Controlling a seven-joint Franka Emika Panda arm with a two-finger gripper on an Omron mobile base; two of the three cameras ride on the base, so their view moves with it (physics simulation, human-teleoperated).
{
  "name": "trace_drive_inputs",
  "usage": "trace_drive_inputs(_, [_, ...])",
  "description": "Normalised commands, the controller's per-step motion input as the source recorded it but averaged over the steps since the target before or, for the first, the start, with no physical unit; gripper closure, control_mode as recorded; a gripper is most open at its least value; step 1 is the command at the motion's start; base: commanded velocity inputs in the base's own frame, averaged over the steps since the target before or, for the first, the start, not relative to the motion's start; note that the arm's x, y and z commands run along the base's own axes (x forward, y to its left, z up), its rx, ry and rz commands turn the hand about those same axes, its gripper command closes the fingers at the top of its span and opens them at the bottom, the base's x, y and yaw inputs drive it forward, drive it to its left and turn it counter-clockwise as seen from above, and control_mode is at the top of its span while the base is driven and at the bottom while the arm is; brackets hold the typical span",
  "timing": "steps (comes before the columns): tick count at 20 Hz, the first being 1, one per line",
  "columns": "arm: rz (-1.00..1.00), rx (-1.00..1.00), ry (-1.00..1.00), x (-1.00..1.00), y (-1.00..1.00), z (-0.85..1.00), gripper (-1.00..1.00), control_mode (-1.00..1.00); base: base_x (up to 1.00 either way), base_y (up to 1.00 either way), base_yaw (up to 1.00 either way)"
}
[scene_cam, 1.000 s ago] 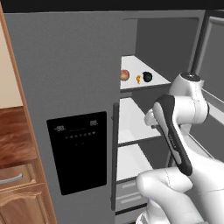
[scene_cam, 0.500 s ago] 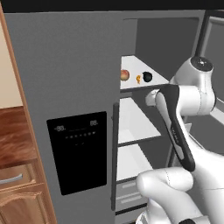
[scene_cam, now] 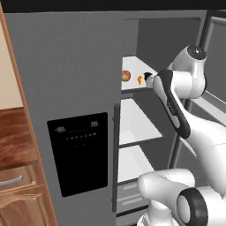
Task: Open the fridge, remove the peach, eggplant, and shrimp, and place them on any counter.
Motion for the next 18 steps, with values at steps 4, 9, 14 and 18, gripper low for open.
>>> trace_drive_inputs(4, [0.0, 0.0, 0.0, 0.9, 0.0, 0.21, -1.0, -1.0, 0.0, 0.0, 0.0])
trace_drive_inputs(9, [0.0, 0.0, 0.0, 0.82, -0.03, 0.03, -1.0, -1.0, 0.0, 0.0, 0.0])
trace_drive_inputs(14, [0.0, 0.0, 0.0, 0.69, -0.02, -0.16, -1.0, -1.0, 0.0, 0.0, 0.0])
trace_drive_inputs(18, [-0.01, 0.0, 0.0, 0.57, -0.04, -0.29, -1.0, -1.0, 0.0, 0.0, 0.0])
